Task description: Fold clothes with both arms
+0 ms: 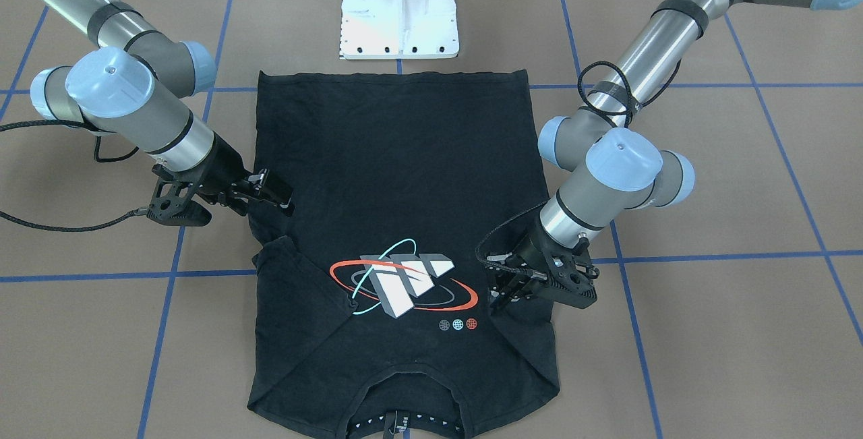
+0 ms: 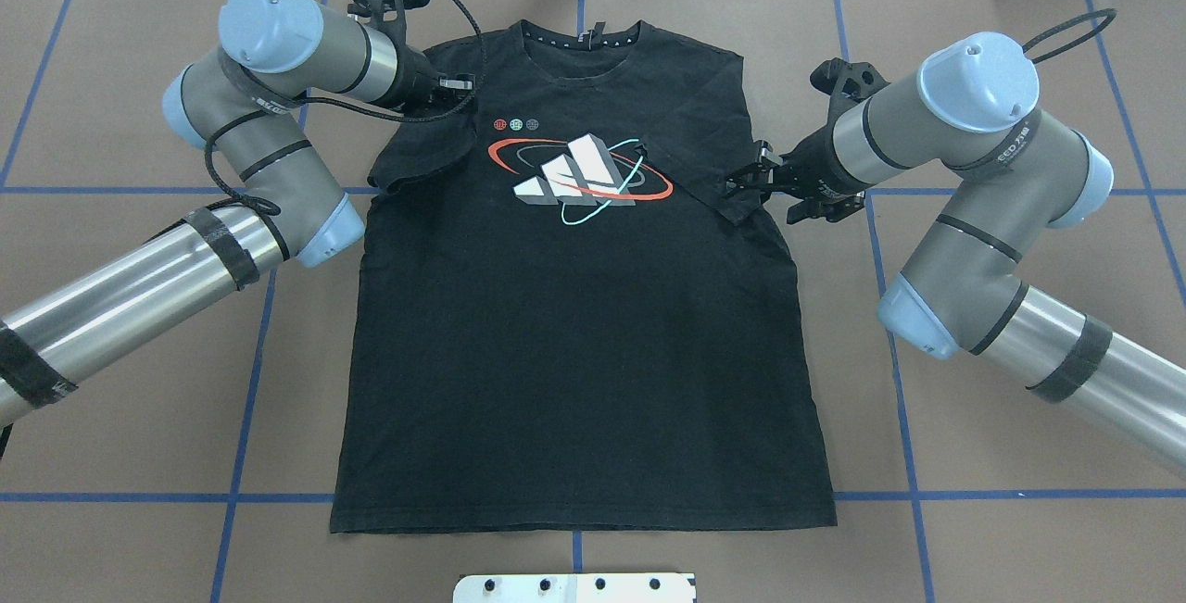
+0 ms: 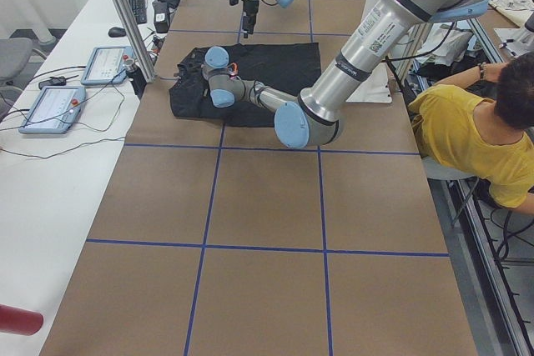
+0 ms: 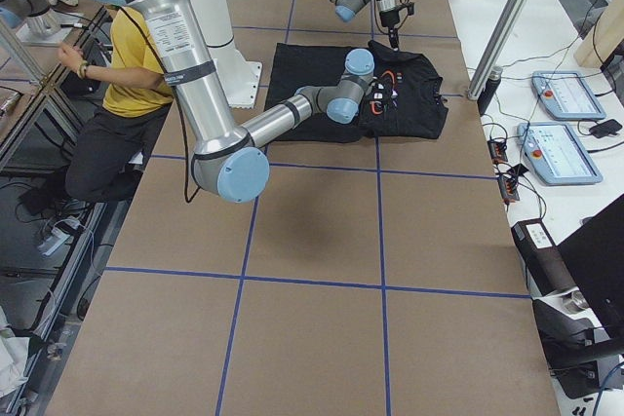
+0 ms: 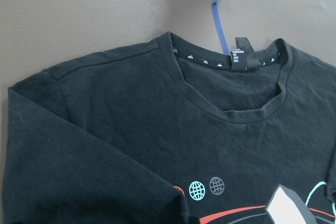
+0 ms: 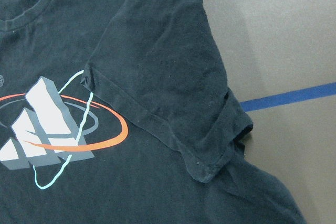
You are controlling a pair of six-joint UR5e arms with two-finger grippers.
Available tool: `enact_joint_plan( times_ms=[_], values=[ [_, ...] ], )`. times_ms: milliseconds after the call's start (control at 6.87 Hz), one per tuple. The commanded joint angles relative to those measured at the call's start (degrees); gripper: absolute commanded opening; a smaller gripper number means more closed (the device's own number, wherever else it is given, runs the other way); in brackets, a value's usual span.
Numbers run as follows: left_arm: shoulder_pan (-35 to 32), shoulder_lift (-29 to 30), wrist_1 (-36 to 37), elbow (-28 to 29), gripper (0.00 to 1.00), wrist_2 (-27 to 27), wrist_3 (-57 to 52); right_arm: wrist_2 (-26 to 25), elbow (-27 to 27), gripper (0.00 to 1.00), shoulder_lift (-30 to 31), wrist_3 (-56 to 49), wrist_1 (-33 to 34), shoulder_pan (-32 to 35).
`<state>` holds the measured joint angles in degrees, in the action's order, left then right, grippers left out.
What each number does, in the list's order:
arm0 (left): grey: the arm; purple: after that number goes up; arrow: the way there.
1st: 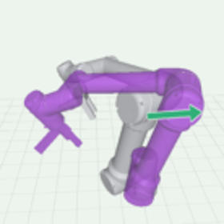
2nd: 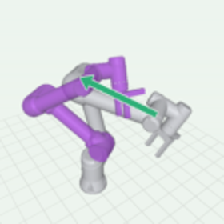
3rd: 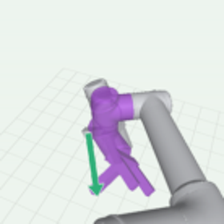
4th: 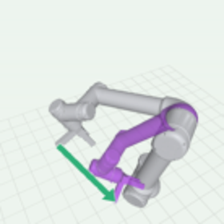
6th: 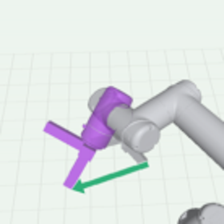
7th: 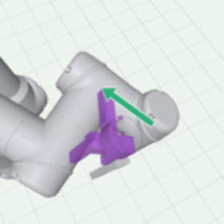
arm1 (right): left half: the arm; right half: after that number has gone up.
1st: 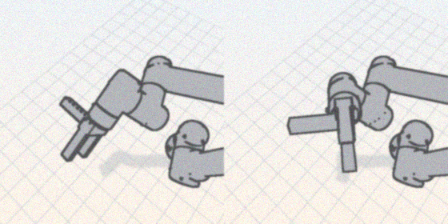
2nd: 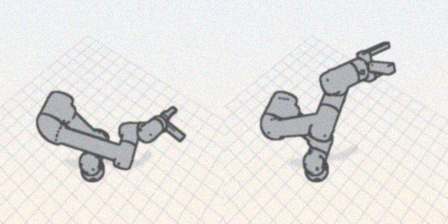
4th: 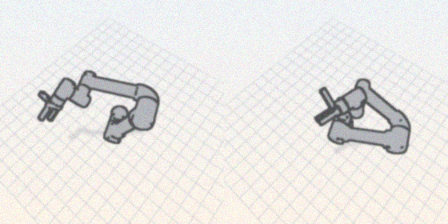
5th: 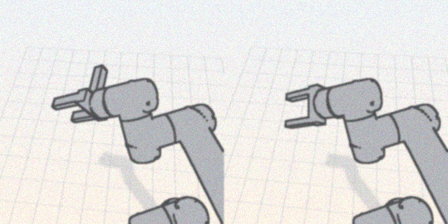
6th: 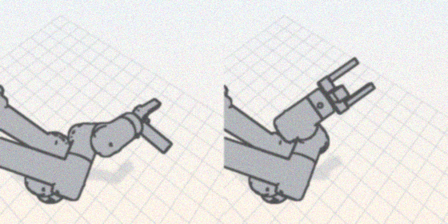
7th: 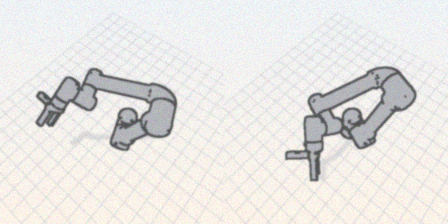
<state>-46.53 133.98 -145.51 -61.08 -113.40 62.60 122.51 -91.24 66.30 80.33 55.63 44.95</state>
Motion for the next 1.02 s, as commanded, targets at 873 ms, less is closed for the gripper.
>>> enact_joint_plan(
  times_ms=[873],
  values=[
    [-0.4,-18.0,0.5,-26.7,0.93,-5.2,9.9,-23.6,-23.5,0.99,20.2,33.8,7.0,-18.6]
  ],
)
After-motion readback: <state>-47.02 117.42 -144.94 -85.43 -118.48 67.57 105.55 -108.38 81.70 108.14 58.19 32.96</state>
